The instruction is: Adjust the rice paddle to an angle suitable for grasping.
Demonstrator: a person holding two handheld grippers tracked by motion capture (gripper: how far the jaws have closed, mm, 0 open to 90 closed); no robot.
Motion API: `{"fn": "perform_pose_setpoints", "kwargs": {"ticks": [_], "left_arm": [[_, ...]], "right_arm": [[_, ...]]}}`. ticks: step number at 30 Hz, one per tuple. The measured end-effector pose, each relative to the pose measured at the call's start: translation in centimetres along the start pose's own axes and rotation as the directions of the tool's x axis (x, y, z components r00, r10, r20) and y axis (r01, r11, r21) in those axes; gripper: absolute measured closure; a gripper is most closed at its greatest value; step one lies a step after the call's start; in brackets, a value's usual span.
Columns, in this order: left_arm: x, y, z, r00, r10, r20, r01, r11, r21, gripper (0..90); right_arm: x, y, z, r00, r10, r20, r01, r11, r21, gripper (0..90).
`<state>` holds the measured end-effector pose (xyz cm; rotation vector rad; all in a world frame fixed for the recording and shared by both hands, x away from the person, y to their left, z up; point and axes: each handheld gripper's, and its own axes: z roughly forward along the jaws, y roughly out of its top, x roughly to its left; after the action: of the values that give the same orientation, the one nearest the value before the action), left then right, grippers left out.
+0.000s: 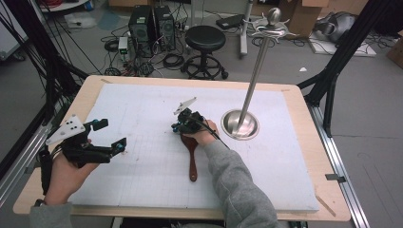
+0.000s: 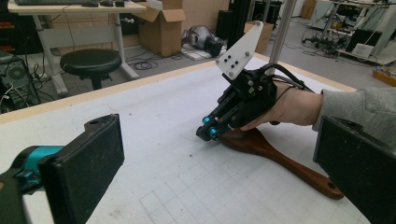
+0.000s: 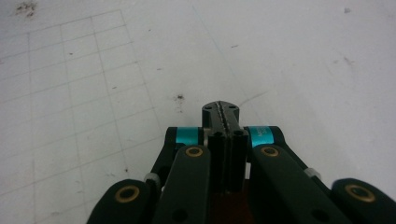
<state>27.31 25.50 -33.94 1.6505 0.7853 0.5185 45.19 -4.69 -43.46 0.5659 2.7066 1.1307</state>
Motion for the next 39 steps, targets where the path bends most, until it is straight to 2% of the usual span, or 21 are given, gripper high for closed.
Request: {"fn": "perform_pose_setpoints", "kwargs": {"ticks": [15,21,34,39], "left_arm": [[0.1,-0.3,-0.1,1.0,-0.002,-0.003,0.003,0.9999,0.011,2.3],[0.0,-0.3,0.2,1.0,-0.002,0.003,0.002,0.9998,0.018,2.3],[-0.1,0.0,1.0,0.9997,0.011,0.022,-0.011,0.9997,0.02,2.3],[-0.3,0.0,1.6,0.9994,0.013,0.033,-0.014,0.9996,0.027,2.3]], "right_arm": [[-0.2,-0.4,0.0,0.9999,-0.011,0.006,0.011,0.999,0.037,90.0],[-0.2,-0.5,-0.6,0.9998,-0.017,0.009,0.017,0.997,0.07,90.0],[-0.4,-2.3,-2.4,0.9998,0.022,0.0,-0.022,0.997,0.072,90.0],[-0.3,-3.0,-3.3,0.9999,0.014,0.003,-0.014,0.996,0.092,90.0]]}}
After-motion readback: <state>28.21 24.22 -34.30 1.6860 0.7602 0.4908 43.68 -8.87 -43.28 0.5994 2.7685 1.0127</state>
